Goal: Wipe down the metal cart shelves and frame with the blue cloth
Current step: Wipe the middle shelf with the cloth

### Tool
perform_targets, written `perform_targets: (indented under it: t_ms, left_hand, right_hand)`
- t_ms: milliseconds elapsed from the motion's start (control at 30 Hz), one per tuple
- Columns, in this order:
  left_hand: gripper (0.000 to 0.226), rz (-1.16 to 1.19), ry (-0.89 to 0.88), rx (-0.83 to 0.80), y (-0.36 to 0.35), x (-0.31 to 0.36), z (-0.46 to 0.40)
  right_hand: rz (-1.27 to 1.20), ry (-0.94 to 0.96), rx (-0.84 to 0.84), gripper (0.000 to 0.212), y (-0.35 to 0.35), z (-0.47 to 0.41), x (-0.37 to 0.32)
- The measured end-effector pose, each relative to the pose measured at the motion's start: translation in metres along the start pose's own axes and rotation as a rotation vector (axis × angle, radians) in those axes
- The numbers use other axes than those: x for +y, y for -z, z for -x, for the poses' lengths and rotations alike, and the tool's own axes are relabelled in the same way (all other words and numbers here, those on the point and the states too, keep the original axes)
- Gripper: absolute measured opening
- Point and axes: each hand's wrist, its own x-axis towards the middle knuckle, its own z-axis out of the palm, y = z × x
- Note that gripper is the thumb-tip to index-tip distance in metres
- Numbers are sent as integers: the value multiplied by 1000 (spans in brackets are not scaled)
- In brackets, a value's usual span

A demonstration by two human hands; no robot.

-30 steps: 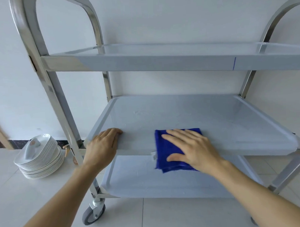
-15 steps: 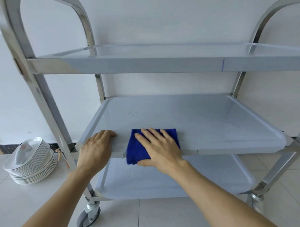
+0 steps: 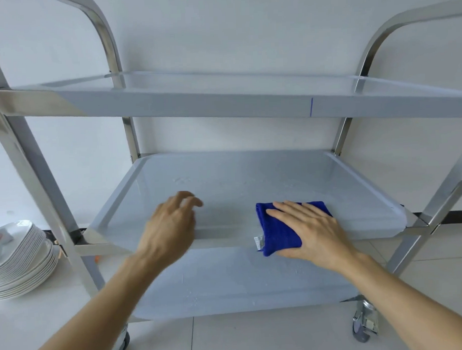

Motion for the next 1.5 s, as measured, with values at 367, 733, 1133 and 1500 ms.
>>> perform_targets:
  t_ms: [367,733,1133,1500]
  left_hand:
    - [38,-140,-64,27,-55,40,-16]
    - [45,-158,-79,-38,-48,39,-17]
    - [45,-204,-38,-37,-51,49,-17]
    - [46,-149,-8,-88,-38,52,-13]
  right_hand:
    - [-101,-210,119,60,-4,-4,-19]
    - [-93,-173,325,34,-8,-4,-9]
    - [-77,-679,-90,48,21,1,85]
    - [-77,-299,-178,76,7,-5,15]
